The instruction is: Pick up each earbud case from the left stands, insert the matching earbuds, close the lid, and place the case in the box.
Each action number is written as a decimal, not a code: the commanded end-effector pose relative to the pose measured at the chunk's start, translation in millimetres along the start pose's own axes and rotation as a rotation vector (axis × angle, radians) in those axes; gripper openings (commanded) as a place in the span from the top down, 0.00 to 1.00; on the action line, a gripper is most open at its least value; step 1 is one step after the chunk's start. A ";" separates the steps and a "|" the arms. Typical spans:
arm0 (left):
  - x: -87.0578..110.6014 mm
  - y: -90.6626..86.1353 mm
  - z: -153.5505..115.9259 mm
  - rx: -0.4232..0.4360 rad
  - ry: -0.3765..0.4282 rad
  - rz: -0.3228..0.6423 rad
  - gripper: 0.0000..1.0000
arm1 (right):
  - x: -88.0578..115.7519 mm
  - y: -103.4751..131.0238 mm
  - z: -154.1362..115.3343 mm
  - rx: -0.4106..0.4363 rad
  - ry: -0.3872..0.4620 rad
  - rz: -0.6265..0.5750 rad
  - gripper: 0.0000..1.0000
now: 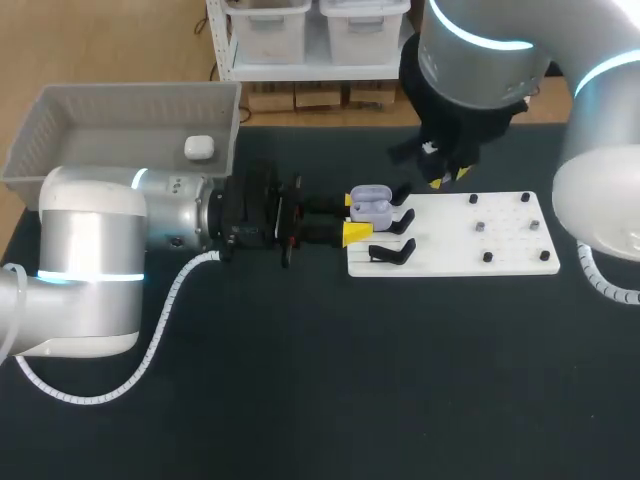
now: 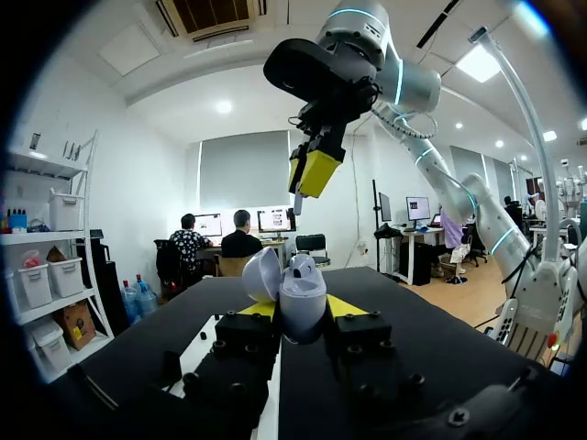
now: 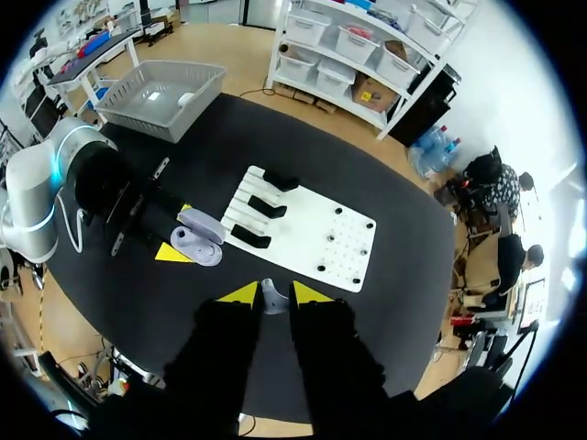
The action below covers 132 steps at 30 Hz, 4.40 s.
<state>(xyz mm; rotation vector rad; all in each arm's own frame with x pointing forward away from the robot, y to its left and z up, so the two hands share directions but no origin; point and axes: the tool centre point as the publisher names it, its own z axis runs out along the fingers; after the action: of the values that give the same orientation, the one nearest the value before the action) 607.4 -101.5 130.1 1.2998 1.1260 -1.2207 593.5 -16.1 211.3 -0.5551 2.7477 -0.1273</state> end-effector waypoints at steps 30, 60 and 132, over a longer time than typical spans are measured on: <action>0.0 -1.6 -0.2 -0.005 0.000 0.002 1.00 | -24.0 76.6 11.8 -0.005 0.111 -0.116 1.00; 0.0 -1.6 -0.2 -0.005 0.000 0.002 1.00 | -27.5 77.8 31.3 0.007 0.144 -0.131 1.00; 0.0 -1.6 -0.2 -0.005 0.000 0.002 1.00 | -55.8 10.2 23.3 0.113 -0.043 0.210 0.00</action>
<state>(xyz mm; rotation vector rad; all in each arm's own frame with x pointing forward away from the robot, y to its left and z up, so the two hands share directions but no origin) 607.3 -101.6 130.1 1.2997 1.1259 -1.2207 642.3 17.1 212.3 -0.2384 2.7430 -0.2260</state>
